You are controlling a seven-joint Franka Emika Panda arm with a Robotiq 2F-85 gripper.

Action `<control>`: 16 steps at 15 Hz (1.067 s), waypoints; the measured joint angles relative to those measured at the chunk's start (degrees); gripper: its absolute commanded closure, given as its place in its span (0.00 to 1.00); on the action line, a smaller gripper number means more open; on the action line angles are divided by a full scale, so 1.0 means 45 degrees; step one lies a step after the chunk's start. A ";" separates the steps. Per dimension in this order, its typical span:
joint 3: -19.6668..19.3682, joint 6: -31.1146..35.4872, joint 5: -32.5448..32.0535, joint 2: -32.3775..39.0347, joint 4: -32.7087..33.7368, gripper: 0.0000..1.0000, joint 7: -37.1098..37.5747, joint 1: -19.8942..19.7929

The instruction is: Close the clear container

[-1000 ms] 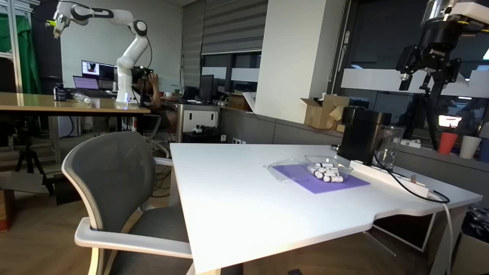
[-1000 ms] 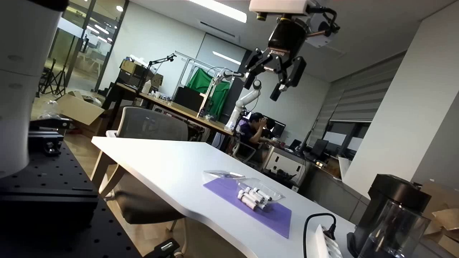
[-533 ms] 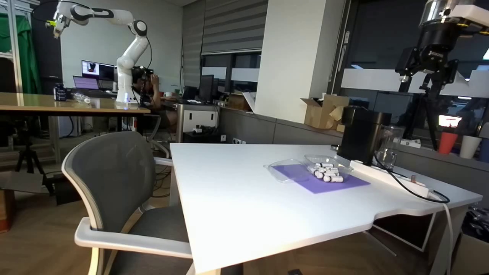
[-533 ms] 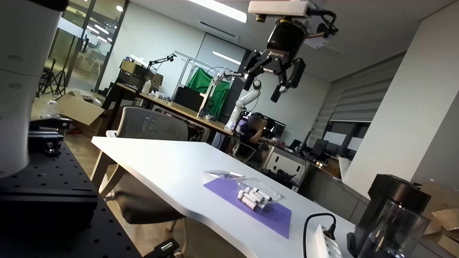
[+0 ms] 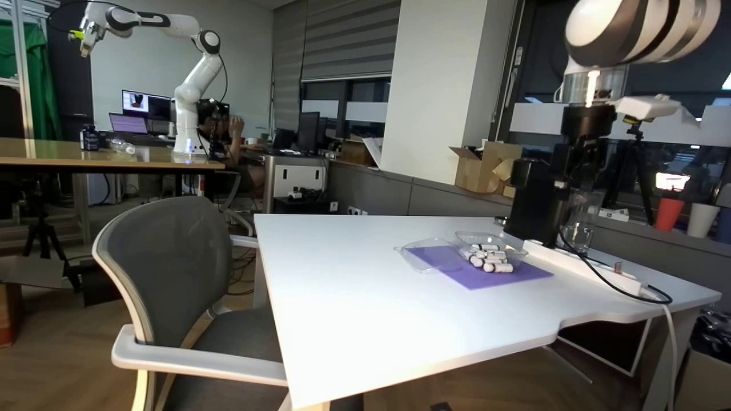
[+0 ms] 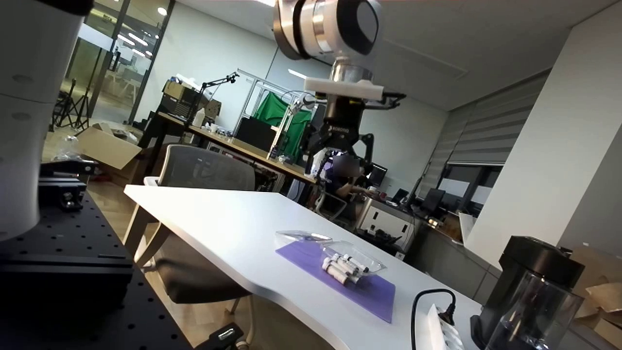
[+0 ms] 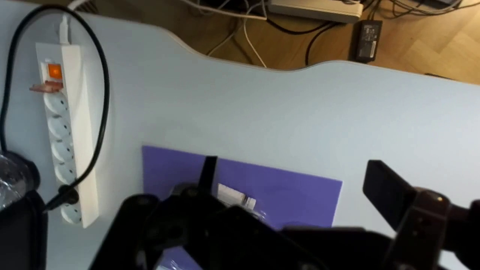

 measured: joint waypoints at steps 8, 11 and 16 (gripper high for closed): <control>-0.0083 0.4648 -0.7943 0.3625 0.0760 0.00 0.2000 0.0463; -0.1062 0.5488 -1.1115 0.4402 0.1705 0.00 0.3225 0.1512; -0.1544 0.5040 -1.3127 0.5188 0.2644 0.00 0.5773 0.2556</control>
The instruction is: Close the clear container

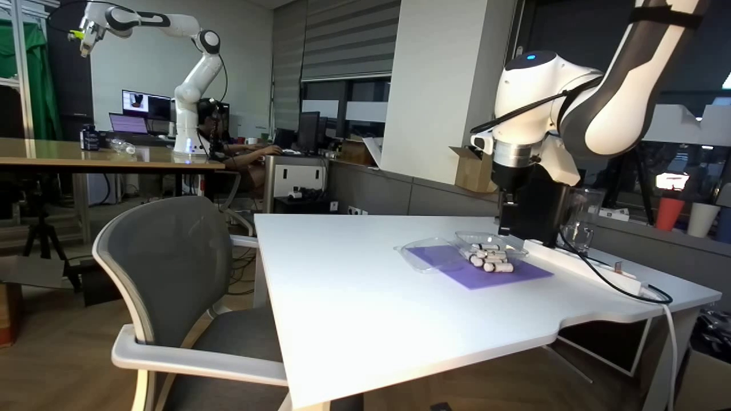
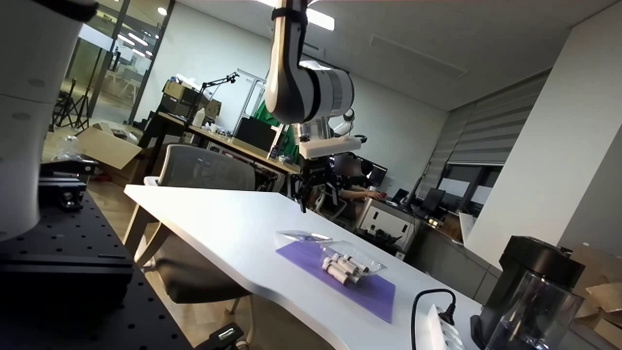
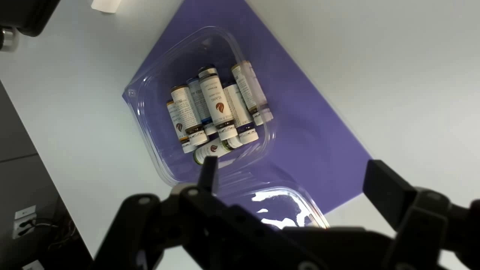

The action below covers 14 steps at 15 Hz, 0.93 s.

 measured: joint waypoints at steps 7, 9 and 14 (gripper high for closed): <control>-0.0074 -0.0016 -0.0017 0.0036 0.0065 0.00 0.0067 0.0011; -0.0099 -0.0002 -0.1082 0.0035 0.0191 0.00 0.0478 0.0119; 0.0157 -0.0596 -0.6036 0.0155 0.0852 0.00 0.3840 0.0975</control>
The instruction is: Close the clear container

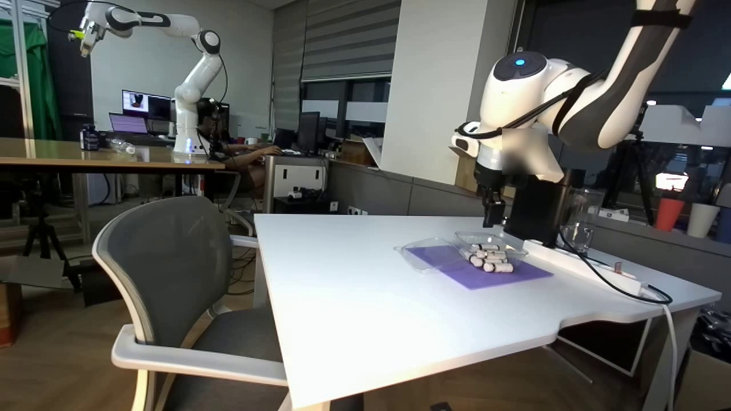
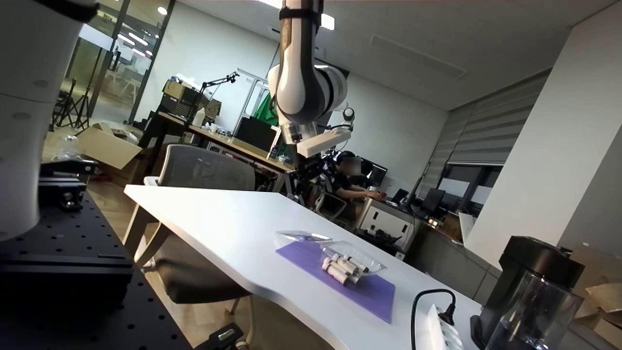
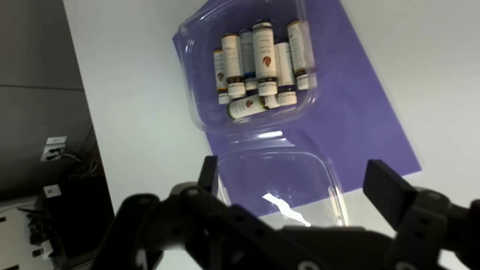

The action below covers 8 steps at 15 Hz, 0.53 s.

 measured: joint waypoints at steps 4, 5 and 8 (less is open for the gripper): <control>0.1031 -0.1320 -0.3786 0.0456 0.0342 0.00 0.3490 0.0239; 0.1274 -0.1684 -0.4527 0.0690 0.0354 0.00 0.4196 0.0240; 0.1841 -0.2787 -0.5940 0.1665 0.0384 0.00 0.5585 0.0236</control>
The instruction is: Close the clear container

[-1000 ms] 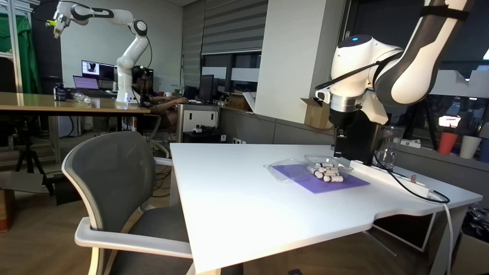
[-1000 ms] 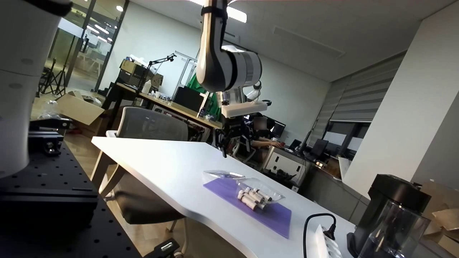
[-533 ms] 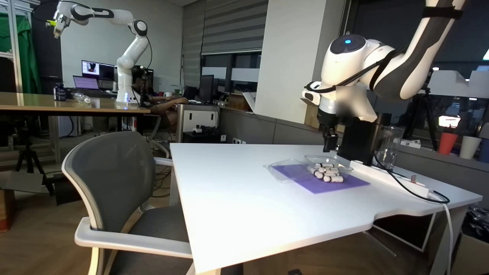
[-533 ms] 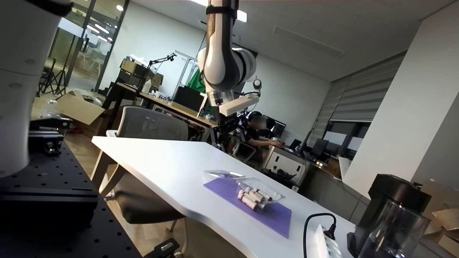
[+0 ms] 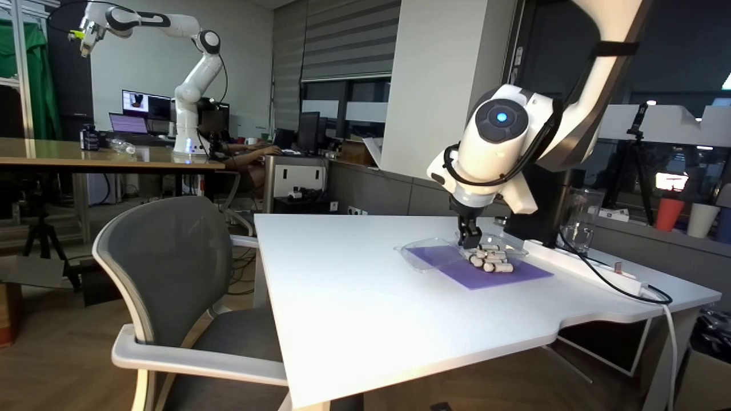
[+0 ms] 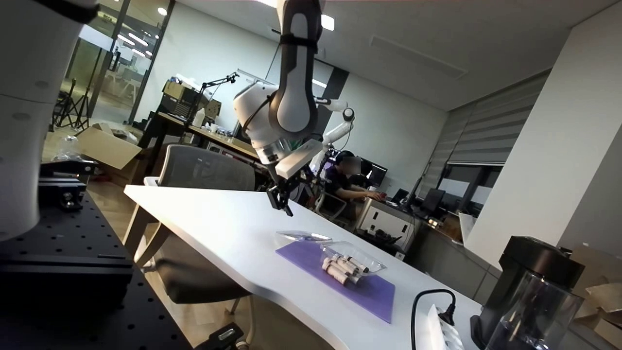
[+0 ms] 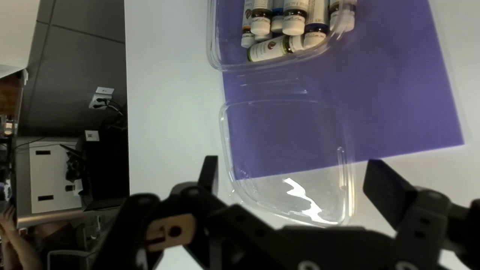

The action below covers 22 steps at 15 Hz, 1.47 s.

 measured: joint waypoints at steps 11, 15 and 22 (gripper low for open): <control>0.3485 -0.3323 -0.2278 0.2319 0.0314 0.00 0.0429 -0.2736; 0.3827 -0.3628 -0.2845 0.2692 0.0499 0.00 0.0432 -0.3080; 0.4090 -0.3841 -0.3360 0.3247 0.0991 0.00 0.0432 -0.3279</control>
